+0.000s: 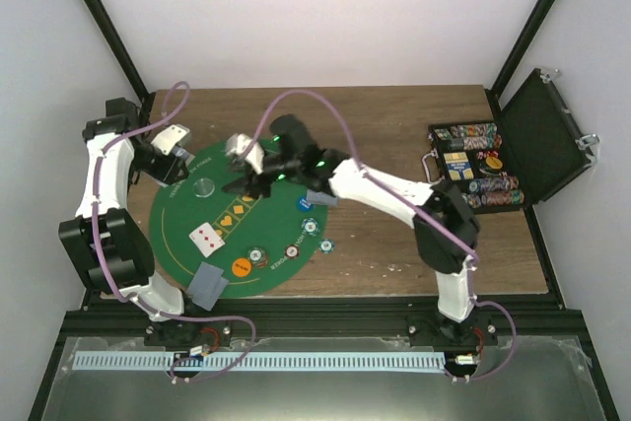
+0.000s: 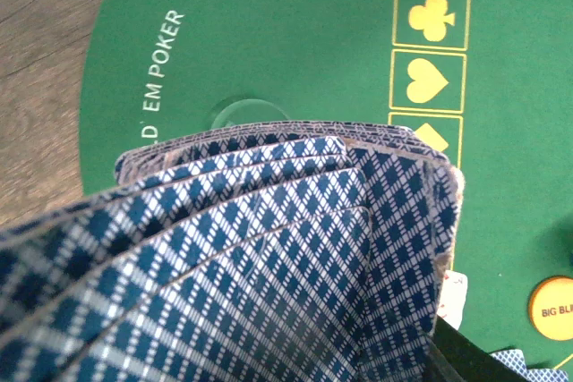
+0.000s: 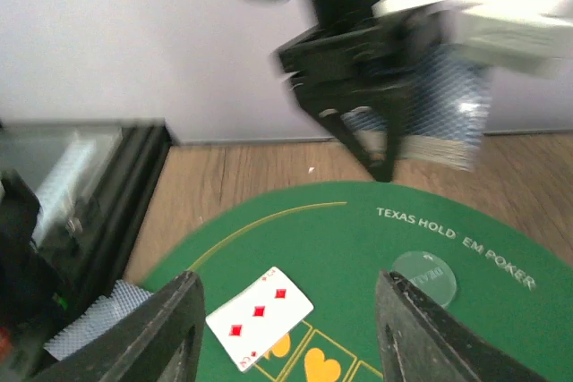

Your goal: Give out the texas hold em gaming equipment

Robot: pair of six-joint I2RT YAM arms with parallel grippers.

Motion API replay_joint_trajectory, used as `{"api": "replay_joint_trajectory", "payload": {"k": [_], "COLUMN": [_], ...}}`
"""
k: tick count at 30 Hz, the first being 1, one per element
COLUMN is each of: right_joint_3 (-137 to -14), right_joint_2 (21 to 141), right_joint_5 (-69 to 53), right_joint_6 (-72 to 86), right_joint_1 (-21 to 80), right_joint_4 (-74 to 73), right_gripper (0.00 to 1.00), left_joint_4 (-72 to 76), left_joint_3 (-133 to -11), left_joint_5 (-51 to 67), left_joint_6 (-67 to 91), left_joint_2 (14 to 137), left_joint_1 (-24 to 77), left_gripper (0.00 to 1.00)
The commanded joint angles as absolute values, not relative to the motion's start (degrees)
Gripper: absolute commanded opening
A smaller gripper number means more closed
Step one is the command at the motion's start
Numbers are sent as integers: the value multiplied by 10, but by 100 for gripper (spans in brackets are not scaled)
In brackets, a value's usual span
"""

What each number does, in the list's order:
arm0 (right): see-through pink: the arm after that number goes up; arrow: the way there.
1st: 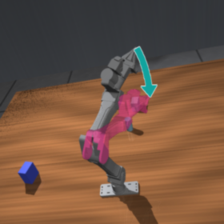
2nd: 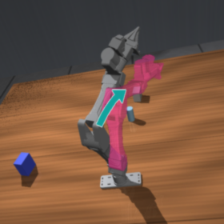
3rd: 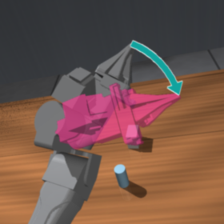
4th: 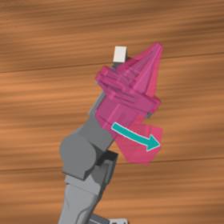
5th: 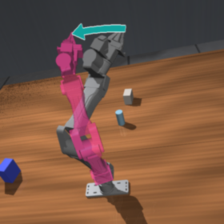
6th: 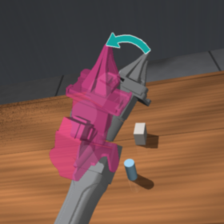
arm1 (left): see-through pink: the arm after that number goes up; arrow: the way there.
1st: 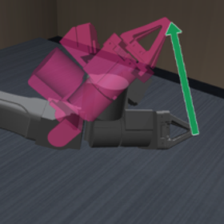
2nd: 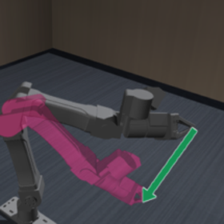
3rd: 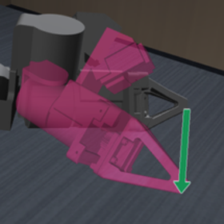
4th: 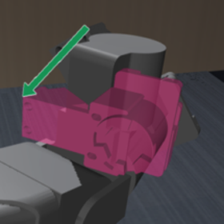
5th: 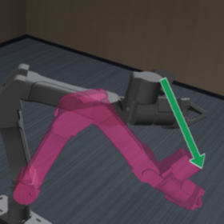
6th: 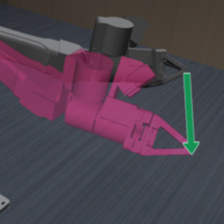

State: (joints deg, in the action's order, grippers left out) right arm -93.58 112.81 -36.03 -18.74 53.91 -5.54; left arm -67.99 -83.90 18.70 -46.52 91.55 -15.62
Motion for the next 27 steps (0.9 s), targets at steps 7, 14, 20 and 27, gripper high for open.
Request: {"api": "replay_joint_trajectory", "payload": {"k": [7,14,20,27], "right_joint_3": [-858,-876,-888,-909], "right_joint_2": [1071,1111,1149,1186], "right_joint_5": [-520,-562,-607,-643], "right_joint_6": [244,352,417,434], "right_joint_1": [396,384,385,394], "right_joint_4": [101,136,194,235], "right_gripper": [58,59,61,67], "left_joint_4": [-734,-756,-792,-800], "left_joint_3": [-843,-827,-847,-846], "left_joint_5": [240,244,239,231], "left_joint_6": [-520,-552,-552,-554], "left_joint_2": [882,834,843,850], "left_joint_1": [-78,30,74,100], "left_gripper": [48,48,46,45]}}
